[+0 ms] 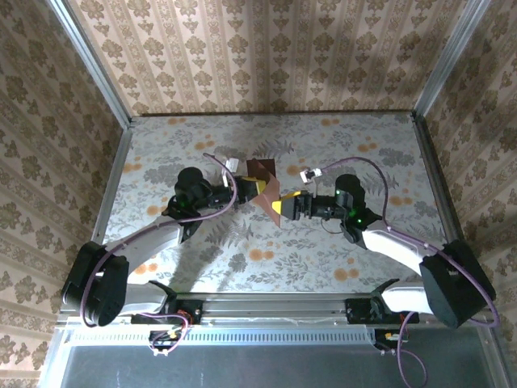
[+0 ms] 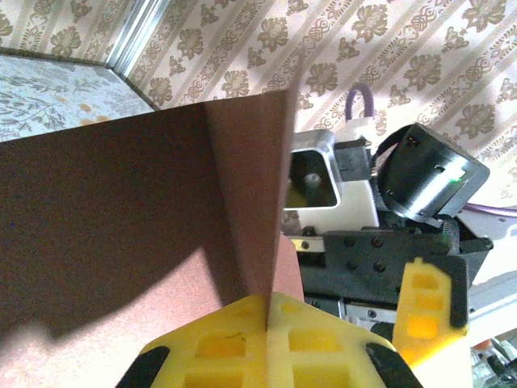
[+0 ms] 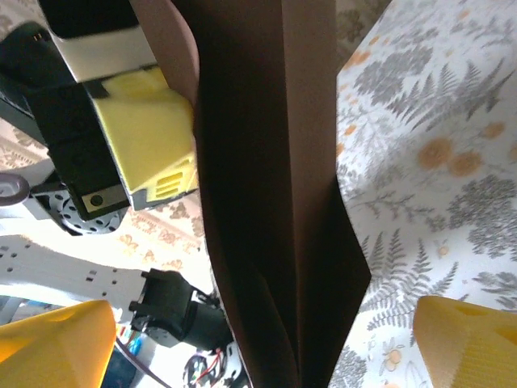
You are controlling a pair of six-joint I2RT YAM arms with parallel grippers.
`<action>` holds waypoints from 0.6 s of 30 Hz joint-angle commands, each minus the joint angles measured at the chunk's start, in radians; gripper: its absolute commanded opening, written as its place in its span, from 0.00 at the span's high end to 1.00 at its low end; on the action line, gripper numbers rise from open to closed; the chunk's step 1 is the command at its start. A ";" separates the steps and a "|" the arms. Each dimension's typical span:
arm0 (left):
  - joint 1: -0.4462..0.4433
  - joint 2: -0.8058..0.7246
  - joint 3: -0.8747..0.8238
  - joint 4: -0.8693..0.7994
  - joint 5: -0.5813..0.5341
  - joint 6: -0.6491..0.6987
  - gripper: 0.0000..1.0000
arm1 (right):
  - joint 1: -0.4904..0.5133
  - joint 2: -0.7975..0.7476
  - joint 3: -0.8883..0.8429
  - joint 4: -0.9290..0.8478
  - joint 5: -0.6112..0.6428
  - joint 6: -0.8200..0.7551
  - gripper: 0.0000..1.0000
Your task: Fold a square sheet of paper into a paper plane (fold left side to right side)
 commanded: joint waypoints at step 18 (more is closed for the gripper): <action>-0.009 0.025 0.023 0.080 0.000 -0.050 0.91 | 0.001 -0.048 0.057 0.034 0.009 -0.027 0.66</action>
